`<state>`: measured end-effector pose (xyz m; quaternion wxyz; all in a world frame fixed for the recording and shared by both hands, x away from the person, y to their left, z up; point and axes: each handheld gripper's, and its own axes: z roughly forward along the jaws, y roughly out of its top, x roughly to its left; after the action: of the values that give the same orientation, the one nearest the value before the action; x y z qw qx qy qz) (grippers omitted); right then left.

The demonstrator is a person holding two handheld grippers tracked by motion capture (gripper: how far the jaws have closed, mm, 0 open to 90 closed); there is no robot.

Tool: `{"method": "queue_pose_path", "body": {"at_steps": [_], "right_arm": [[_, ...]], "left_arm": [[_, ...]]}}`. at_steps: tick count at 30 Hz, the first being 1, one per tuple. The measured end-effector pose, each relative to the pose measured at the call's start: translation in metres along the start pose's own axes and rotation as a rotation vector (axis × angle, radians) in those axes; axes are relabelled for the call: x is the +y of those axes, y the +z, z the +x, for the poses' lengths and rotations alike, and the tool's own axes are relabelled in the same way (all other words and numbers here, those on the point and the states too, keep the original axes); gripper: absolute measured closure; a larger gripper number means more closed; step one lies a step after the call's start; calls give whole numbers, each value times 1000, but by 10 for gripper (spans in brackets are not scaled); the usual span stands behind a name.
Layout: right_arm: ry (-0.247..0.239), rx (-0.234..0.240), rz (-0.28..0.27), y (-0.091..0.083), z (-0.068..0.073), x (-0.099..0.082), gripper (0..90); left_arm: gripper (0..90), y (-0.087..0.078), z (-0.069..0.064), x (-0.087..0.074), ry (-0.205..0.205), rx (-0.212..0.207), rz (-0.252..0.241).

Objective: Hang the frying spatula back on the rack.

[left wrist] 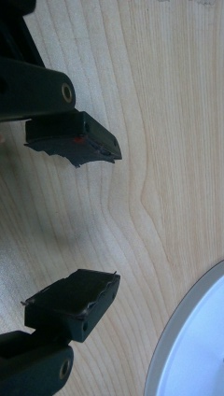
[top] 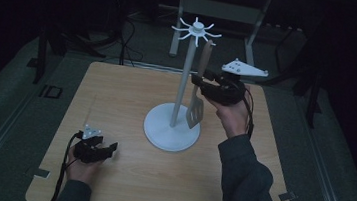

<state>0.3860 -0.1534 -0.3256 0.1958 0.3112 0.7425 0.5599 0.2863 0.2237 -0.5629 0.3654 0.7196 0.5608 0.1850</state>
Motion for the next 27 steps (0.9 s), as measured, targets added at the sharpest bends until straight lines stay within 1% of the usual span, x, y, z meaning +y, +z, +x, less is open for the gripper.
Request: {"method": "queue_pose_path", "body": {"at_steps": [1, 2, 3, 4, 9, 21, 27], "right_arm": [[0, 1, -3, -1, 0, -1, 493], [0, 1, -3, -1, 0, -1, 493], [-4, -1, -4, -2, 0, -2, 465], [-10, -17, -4, -5, 1, -4, 405], [-31, -41, 2, -11, 0, -9, 346], [-31, -62, 14, -24, -6, -23, 323], [-17, -62, 9, -33, -8, -33, 323]], "left_arm": [[351, 0, 0, 0, 0, 0, -1], [351, 0, 0, 0, 0, 0, -1], [351, 0, 0, 0, 0, 0, -1], [351, 0, 0, 0, 0, -1, -1], [350, 0, 0, 0, 0, 0, -1], [349, 0, 0, 0, 3, 2, 2], [349, 1, 0, 0, 3, 5, 5]]}}
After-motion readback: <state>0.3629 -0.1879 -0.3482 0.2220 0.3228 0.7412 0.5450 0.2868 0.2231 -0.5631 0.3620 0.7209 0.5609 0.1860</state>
